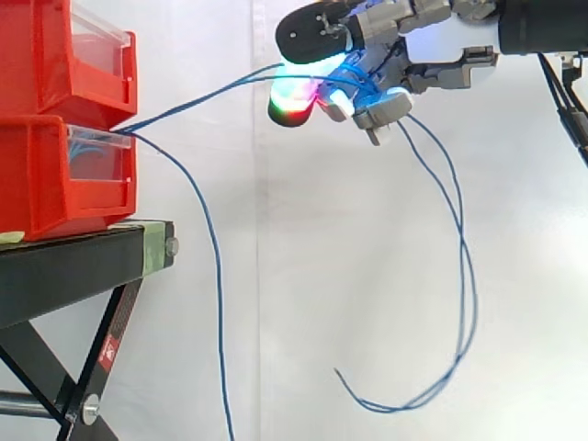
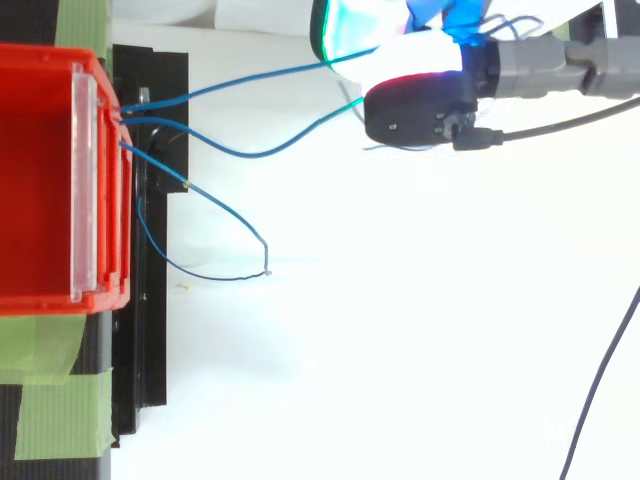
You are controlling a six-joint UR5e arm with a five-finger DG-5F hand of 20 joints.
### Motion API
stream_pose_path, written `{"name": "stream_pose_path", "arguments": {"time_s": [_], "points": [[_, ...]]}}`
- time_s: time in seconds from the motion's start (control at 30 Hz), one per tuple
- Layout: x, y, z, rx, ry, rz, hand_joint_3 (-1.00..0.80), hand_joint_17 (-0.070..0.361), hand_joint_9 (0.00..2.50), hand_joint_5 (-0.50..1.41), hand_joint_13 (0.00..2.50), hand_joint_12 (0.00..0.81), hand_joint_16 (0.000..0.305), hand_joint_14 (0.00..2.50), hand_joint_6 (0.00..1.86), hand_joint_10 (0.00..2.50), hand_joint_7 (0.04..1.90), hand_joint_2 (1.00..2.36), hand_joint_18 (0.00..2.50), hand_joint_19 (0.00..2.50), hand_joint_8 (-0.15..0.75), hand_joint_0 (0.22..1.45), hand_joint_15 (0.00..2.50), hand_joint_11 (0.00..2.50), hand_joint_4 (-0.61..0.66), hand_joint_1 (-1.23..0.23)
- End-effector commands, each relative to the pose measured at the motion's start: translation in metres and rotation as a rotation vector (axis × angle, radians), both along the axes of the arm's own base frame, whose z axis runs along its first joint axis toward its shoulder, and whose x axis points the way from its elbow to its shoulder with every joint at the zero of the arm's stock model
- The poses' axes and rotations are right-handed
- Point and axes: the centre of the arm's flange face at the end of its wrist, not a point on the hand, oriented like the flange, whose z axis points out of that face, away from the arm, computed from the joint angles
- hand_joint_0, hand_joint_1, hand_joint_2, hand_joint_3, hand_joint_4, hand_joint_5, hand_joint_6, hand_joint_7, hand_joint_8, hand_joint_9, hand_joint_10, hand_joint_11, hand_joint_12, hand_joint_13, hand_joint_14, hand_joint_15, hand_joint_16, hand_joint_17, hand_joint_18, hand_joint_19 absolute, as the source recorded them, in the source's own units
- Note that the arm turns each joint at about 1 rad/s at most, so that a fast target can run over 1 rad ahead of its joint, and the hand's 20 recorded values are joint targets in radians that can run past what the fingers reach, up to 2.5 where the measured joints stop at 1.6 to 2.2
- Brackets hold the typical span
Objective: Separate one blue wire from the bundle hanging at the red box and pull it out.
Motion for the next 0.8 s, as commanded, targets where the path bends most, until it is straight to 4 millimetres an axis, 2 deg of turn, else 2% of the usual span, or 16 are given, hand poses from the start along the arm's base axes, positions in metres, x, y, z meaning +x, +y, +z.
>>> {"name": "stream_pose_path", "arguments": {"time_s": [0.0, 0.07, 0.27, 0.77], "points": [[0.0, 0.0002, 0.0004, 0.002, -0.001, 0.0, 0.06, 0.11, 1.04, -0.15, 1.21, 0.337, 0.049, 0.16, 0.82, 0.02, 1.09, 1.04, 0.9, 1.09, 0.319, 0.61, 1.81, 1.24, 0.14, -0.71], [-0.0002, -0.0007, 0.0004, 0.007, -0.003, -0.001, 0.06, 0.109, 1.03, -0.15, 1.2, 0.343, 0.048, 0.0, 0.82, 0.02, 1.08, 1.04, 0.89, 1.09, 0.314, 0.61, 1.82, 1.23, 0.14, -0.71], [-0.0007, 0.0003, -0.0004, 0.044, -0.005, 0.004, 0.08, 0.109, 1.02, -0.14, 1.06, 0.348, 0.048, 0.02, 0.82, 0.02, 1.1, 1.04, 0.84, 1.08, 0.301, 0.61, 1.57, 1.22, 0.12, -0.73], [-0.0017, 0.0008, -0.0016, 0.092, -0.005, 0.011, 0.09, 0.109, 0.98, -0.15, 0.99, 0.355, 0.049, 0.02, 0.84, 0.02, 1.1, 1.04, 0.79, 1.06, 0.28, 0.6, 1.43, 1.21, 0.12, -0.72]]}}
